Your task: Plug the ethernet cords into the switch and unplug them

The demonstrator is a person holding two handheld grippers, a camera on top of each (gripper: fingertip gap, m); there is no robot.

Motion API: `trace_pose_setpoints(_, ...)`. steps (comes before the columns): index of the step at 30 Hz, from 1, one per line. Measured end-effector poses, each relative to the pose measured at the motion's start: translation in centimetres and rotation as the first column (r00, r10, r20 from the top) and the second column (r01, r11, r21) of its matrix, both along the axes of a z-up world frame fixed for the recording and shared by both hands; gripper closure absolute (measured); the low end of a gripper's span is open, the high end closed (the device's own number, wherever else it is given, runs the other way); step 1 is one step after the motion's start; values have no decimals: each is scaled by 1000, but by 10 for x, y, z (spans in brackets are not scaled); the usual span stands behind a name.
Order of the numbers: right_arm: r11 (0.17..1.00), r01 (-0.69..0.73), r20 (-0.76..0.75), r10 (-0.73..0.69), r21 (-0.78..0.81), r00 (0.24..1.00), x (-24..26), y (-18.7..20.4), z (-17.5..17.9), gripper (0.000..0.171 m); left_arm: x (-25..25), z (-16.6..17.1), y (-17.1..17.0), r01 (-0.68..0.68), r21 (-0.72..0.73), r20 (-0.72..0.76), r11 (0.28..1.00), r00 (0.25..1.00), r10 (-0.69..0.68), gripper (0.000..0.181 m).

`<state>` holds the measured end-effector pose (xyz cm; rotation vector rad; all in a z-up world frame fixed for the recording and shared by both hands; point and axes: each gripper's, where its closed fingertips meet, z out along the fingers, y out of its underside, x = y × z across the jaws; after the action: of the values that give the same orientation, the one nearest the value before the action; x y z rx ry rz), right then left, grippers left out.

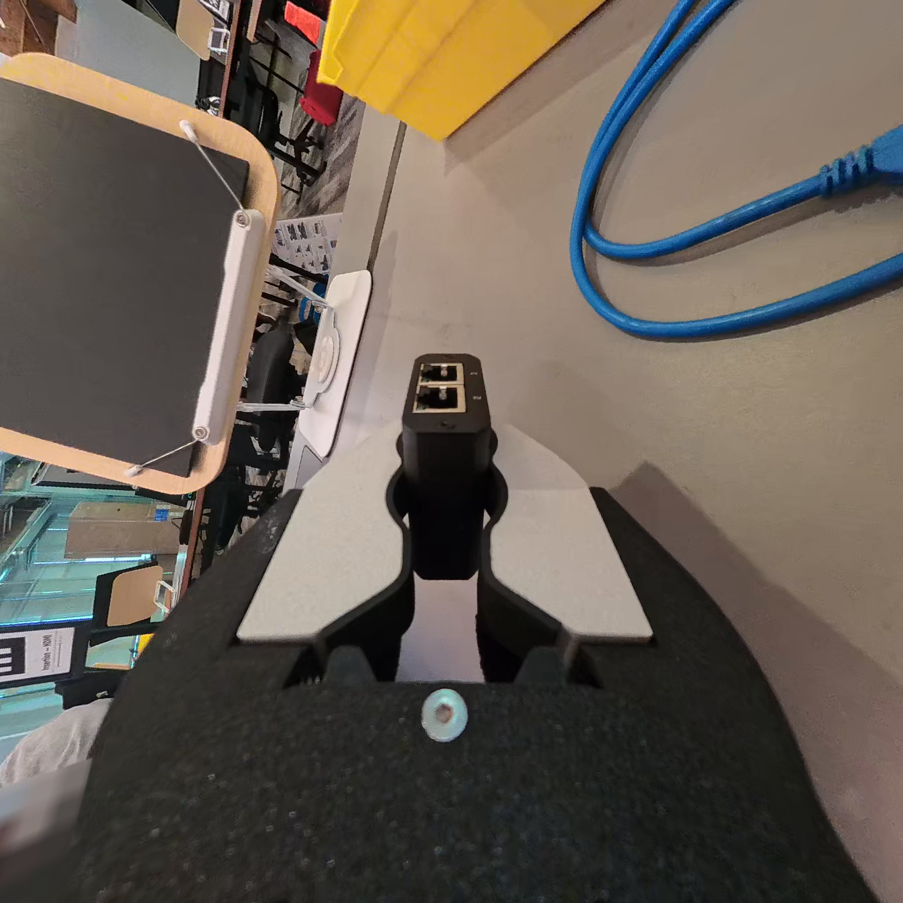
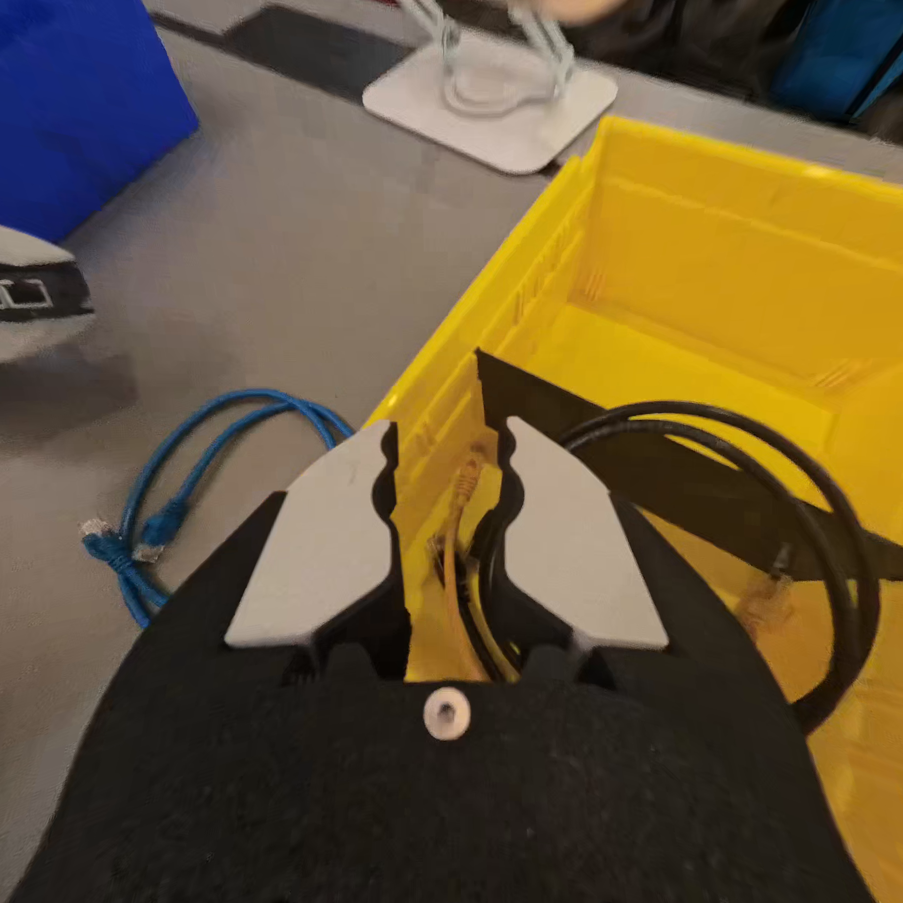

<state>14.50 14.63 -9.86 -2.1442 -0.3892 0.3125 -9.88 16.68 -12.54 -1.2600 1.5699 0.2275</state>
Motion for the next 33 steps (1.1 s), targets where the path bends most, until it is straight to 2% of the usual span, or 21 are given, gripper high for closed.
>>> trace_pose_setpoints(2,994,15,7,-15,108,1000,2,-4,30,129,1,3,-2,12,-4,16,1000,1000,-12,156)
trace_pose_setpoints(4,984,-28,7,27,175,1000,-11,-16,59,132,3,6,-7,38,-28,47,999,998,-37,156)
trace_pose_setpoints(6,957,-164,28,162,240,986,-47,-32,80,134,8,9,-17,100,-111,110,989,990,-88,156)
trace_pose_setpoints(8,894,-350,106,333,281,937,-96,-50,82,133,14,13,-33,216,-254,207,943,964,-165,156)
trace_pose_setpoints(10,802,-524,163,498,286,852,-147,-67,69,128,19,21,-51,357,-419,335,835,915,-223,156)
trace_pose_setpoints(11,775,-560,178,531,293,828,-166,-68,62,125,21,26,-61,427,-494,400,757,885,-238,156)
trace_pose_setpoints(14,746,-578,162,559,331,813,-204,-58,45,128,22,44,-84,601,-616,563,509,788,-249,156)
trace_pose_setpoints(16,708,-605,139,601,364,787,-221,-57,45,131,20,48,-91,646,-631,602,428,757,-254,156)
trace_pose_setpoints(20,688,-638,-3,681,345,732,-242,-64,46,131,21,51,-101,683,-614,624,397,727,-285,156)
trace_pose_setpoints(22,667,-665,-73,722,335,688,-249,-71,45,148,22,50,-103,684,-606,622,406,726,-294,156)
trace_pose_setpoints(24,670,-665,-127,730,330,672,-249,-73,43,148,22,49,-104,682,-602,620,415,727,-295,157)
trace_pose_setpoints(27,692,-664,-115,712,283,693,-246,-72,38,148,26,42,-102,668,-619,611,413,740,-281,155)
trace_pose_setpoints(29,709,-645,-63,686,286,725,-235,-66,46,148,27,37,-97,651,-641,603,407,755,-258,143)
trace_pose_setpoints(31,732,-605,-9,639,312,769,-208,-56,70,148,26,31,-89,631,-660,596,408,770,-228,143)
trace_pose_setpoints(33,779,-511,68,525,364,848,-162,-39,106,148,26,28,-82,614,-689,594,384,783,-187,143)
